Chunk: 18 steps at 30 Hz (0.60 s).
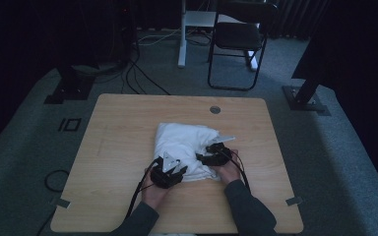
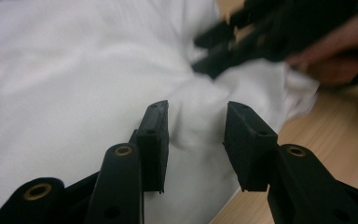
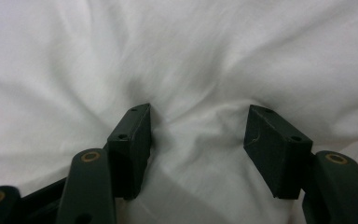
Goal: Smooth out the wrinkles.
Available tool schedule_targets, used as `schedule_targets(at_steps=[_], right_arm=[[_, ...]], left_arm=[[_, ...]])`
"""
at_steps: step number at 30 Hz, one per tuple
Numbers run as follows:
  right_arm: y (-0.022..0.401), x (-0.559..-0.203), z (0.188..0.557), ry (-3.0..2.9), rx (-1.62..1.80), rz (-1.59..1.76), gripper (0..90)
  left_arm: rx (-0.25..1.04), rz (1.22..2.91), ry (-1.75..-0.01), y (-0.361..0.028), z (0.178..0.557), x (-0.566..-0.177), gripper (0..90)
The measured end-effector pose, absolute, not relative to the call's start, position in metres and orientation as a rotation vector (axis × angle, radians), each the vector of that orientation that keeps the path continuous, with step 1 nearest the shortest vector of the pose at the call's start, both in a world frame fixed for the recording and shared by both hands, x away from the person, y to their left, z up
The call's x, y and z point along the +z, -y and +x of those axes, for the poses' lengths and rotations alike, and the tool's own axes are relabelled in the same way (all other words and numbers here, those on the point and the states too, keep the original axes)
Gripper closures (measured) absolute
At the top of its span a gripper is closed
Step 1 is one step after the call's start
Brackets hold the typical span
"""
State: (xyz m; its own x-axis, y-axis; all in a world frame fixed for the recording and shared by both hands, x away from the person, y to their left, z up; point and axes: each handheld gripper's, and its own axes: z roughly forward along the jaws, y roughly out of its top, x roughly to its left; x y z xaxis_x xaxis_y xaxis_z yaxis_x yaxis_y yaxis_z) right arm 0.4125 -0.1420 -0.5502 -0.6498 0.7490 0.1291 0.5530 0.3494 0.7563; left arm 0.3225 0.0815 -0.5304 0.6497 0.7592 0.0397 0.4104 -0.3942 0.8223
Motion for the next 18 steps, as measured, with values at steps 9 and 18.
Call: schedule_targets(at_steps=[9, 18], right_arm=[[0.132, -0.546, 0.441, -2.352, 1.168, 1.199, 39.5], [0.154, -0.532, 0.417, -2.331, 1.186, 1.148, 36.2]], left_arm=[[0.563, 1.998, -0.982, -0.086, 0.359, -0.532, 60.0], [0.566, 2.0, -0.927, -0.083, 0.337, -0.526, 55.2]])
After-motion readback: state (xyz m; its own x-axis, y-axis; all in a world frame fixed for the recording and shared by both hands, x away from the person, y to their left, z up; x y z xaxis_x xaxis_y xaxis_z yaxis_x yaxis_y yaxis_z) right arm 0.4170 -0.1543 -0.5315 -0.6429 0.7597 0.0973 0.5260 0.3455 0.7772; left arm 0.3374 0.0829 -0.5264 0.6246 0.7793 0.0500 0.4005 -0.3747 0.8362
